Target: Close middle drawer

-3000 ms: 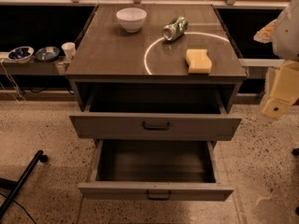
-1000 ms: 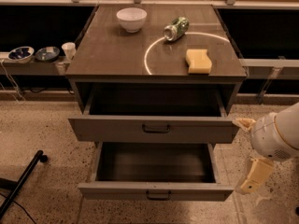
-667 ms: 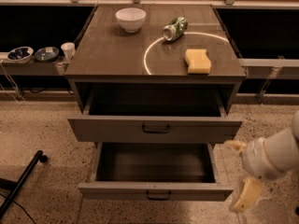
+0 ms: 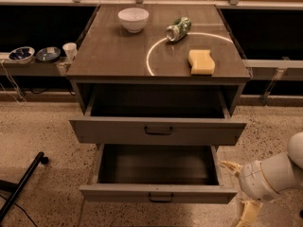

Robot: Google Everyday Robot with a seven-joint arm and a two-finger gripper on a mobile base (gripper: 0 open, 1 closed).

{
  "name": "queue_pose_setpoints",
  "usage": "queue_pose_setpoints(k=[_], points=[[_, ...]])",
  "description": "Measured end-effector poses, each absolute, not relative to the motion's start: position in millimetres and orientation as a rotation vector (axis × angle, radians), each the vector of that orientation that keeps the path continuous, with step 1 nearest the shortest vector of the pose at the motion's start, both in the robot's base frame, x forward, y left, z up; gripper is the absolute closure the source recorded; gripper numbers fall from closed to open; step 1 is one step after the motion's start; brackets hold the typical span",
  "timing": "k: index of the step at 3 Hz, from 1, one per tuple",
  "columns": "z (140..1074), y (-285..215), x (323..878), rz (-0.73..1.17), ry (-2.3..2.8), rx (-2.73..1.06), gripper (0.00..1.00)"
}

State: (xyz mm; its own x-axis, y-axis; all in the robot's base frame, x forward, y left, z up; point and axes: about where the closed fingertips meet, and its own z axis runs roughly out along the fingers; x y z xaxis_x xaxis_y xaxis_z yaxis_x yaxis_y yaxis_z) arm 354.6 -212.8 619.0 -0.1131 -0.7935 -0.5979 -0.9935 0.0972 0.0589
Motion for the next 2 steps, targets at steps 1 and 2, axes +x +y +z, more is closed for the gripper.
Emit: queue_pose_setpoints(k=[1,2], points=[[619,-213,355,0.645,1.967,-1.747,0.00],[586,-190,362,0.682,1.870,-1.744,0.00]])
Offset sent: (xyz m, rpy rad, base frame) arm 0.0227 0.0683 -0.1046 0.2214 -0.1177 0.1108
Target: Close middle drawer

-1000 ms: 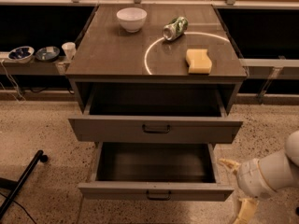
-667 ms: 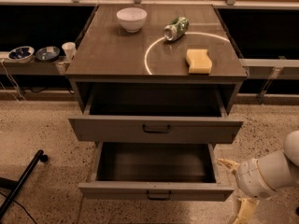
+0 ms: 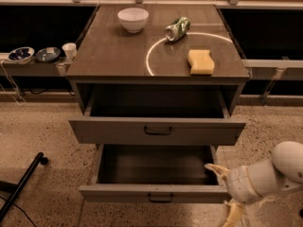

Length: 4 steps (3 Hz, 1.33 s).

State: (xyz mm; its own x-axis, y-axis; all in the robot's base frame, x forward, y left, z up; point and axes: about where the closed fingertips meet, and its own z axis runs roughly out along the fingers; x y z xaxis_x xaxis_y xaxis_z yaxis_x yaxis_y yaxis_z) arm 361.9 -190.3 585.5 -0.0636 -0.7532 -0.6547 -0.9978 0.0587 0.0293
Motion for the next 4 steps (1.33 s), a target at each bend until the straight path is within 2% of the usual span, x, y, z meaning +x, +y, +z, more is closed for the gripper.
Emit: queue_pose_setpoints(k=[1,2,4], points=[[548,-163,364,0.671,1.776,-1.750,0.00],[525,-147,365,0.656,1.709,-1.752,0.14],[500,-122,372,0.644,1.616,-1.714,0.61]])
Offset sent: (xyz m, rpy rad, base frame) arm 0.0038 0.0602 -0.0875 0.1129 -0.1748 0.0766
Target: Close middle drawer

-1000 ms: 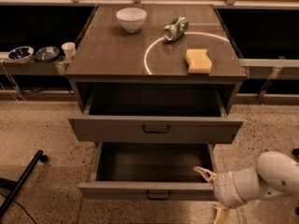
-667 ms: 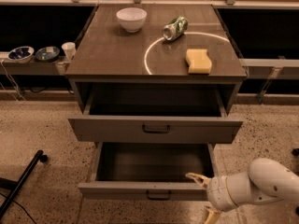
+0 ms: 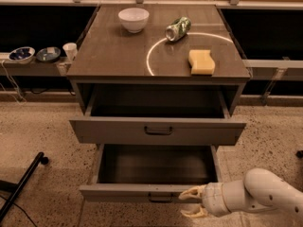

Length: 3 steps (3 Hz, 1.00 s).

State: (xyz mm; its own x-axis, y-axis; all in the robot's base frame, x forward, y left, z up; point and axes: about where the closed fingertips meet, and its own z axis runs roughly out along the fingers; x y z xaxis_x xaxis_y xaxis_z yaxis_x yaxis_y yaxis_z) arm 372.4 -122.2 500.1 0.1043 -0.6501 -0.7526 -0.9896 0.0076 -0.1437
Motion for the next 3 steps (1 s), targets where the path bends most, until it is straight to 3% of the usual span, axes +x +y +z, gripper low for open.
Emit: queue_pose_setpoints(k=[1,2,3], points=[[497,-120,372,0.650,1.610,-1.711,0.84],[490,-121,375,0.641,1.640,-1.700,1.00],[460,-132,383,0.573,1.679,-1.581,1.00]])
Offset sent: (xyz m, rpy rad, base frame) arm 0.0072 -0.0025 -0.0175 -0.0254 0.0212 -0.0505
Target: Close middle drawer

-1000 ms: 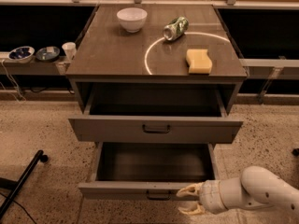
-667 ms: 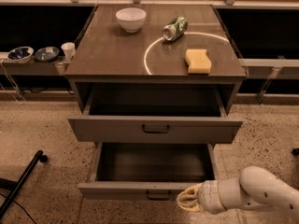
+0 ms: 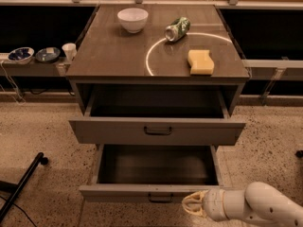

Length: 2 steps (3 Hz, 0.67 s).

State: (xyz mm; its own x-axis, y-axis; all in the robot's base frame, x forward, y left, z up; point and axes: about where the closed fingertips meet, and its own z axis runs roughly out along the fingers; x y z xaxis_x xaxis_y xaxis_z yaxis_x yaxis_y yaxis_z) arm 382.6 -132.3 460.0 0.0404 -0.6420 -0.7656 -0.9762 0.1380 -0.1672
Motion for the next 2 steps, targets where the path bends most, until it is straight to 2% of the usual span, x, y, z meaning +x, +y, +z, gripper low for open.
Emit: queue_pose_setpoints(k=[2], points=[[403,-155,389,0.359,1.684,-1.445,1.00]])
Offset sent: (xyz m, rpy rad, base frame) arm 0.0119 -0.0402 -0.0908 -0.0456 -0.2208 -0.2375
